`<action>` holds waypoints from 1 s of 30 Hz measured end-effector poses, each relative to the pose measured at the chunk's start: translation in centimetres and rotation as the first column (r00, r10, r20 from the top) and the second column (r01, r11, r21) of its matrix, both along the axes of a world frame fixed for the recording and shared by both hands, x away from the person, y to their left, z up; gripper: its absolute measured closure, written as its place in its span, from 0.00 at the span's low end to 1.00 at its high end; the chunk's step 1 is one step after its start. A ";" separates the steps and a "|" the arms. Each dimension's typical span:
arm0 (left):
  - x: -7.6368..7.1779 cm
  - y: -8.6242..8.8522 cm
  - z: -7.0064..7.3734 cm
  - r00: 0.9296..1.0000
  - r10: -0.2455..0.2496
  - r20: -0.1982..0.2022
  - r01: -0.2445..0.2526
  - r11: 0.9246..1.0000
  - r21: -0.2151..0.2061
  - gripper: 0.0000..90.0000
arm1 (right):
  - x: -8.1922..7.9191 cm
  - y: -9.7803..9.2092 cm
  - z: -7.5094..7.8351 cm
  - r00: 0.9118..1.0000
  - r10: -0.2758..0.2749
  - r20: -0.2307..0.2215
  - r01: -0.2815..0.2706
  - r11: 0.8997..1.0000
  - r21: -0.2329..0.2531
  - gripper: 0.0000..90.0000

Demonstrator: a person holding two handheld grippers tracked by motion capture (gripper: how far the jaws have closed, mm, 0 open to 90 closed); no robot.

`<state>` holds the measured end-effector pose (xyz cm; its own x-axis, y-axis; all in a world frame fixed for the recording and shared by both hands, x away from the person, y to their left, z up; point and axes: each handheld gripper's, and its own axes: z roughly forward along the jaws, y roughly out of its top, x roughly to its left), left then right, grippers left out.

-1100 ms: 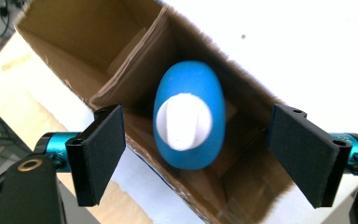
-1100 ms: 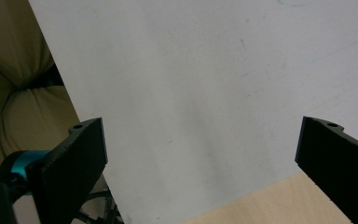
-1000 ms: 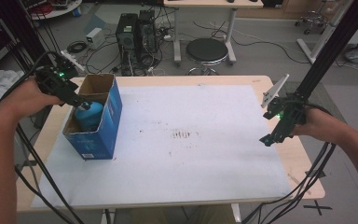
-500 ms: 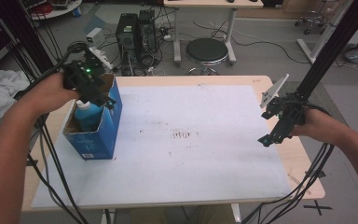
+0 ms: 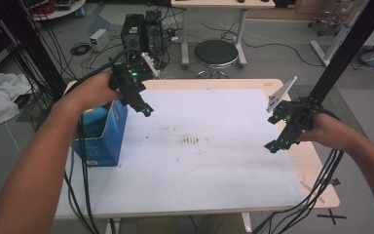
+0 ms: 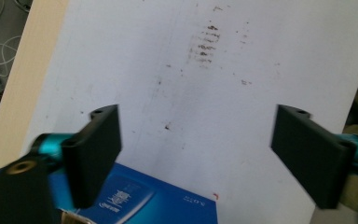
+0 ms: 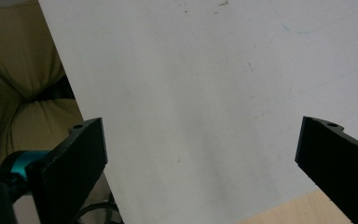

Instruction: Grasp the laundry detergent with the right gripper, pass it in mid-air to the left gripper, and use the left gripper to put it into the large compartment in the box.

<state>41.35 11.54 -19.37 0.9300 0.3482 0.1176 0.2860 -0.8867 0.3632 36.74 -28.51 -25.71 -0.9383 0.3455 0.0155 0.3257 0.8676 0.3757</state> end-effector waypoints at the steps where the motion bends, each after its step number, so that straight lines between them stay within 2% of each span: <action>1: 0.0 0.0 0.0 1.000 0.000 0.000 0.000 1.000 0.000 0.10 | 0.0 0.0 0.0 1.000 0.000 0.000 0.000 1.000 0.000 0.01; 3: 0.4 -0.5 0.0 1.000 -0.017 0.007 0.017 1.000 0.005 0.10 | 0.0 0.2 0.0 1.000 0.000 -0.003 0.000 1.000 -0.001 0.01; 4: 0.9 -1.0 -0.2 0.998 -0.063 0.020 0.062 0.998 0.022 0.10 | 0.1 0.4 0.0 1.000 0.004 -0.002 -0.004 1.000 0.001 0.01; 5: 0.9 -1.0 -0.2 0.998 -0.063 0.020 0.062 0.998 0.022 0.10 | 0.1 0.4 0.0 1.000 0.004 -0.002 -0.004 1.000 0.001 0.01; 6: 1.4 -1.4 -0.4 0.997 -0.071 0.010 0.070 0.996 0.056 0.08 | 0.2 0.5 -0.1 1.000 0.007 -0.003 -0.007 1.000 0.001 0.01; 7: 1.4 -1.4 -0.4 0.997 -0.071 0.010 0.070 0.996 0.056 0.04 | 0.2 0.6 -0.1 1.000 0.007 -0.004 -0.007 1.000 0.000 0.01; 8: 1.6 -1.5 -0.6 0.997 -0.070 0.011 0.069 0.995 0.070 0.04 | 0.2 0.6 -0.1 1.000 0.005 -0.006 -0.005 1.000 0.001 0.01; 10: 2.2 -1.6 -0.9 0.995 -0.095 0.007 0.094 0.992 0.089 0.04 | 0.3 0.6 -0.1 1.000 0.003 -0.005 -0.003 1.000 0.004 0.01; 11: 2.4 -1.6 -1.2 0.992 -0.124 0.011 0.122 0.986 0.114 0.04 | 0.4 0.6 -0.1 1.000 0.000 -0.004 0.000 1.000 0.004 0.01; 15: 3.1 -1.8 -1.6 0.996 -0.092 0.001 0.091 0.987 0.131 0.04 | 0.5 0.4 -0.1 1.000 -0.005 -0.005 0.005 1.000 0.003 0.01; 19: 3.8 -1.7 -1.7 0.997 -0.063 0.036 0.058 0.991 0.121 0.04 | 0.6 0.4 -0.1 1.000 -0.006 -0.006 0.006 1.000 0.005 0.01; 21: 4.0 -1.6 -1.8 0.997 -0.072 0.023 0.069 0.991 0.112 0.04 | 0.7 0.5 -0.2 1.000 -0.005 -0.005 0.005 1.000 0.005 0.01; 22: 4.0 -1.6 -1.9 0.996 -0.091 0.002 0.090 0.990 0.107 0.04 | 0.7 0.5 -0.2 1.000 -0.006 -0.007 0.006 1.000 0.004 0.01; 23: 4.1 -1.6 -2.0 0.996 -0.093 0.010 0.092 0.989 0.112 0.04 | 0.7 0.5 -0.2 1.000 -0.006 -0.007 0.006 1.000 0.004 0.01; 24: 4.3 -1.7 -2.0 0.997 -0.079 0.020 0.076 0.991 0.110 0.04 | 0.7 0.5 -0.2 1.000 -0.010 -0.007 0.010 1.000 0.004 0.01; 26: 4.8 -1.7 -2.1 0.999 -0.045 0.015 0.044 0.995 0.084 0.04 | 0.8 0.5 -0.2 1.000 -0.009 -0.006 0.009 1.000 0.006 0.01; 29: 5.1 -2.0 -2.0 0.999 -0.040 0.031 0.038 0.997 0.063 0.04 | 0.9 0.4 -0.2 1.000 -0.022 -0.007 0.022 1.000 0.012 0.01; 30: 5.4 -2.2 -2.1 0.998 -0.032 0.048 0.029 0.998 0.058 0.04 | 1.0 0.4 -0.1 1.000 -0.027 -0.008 0.027 1.000 0.016 0.01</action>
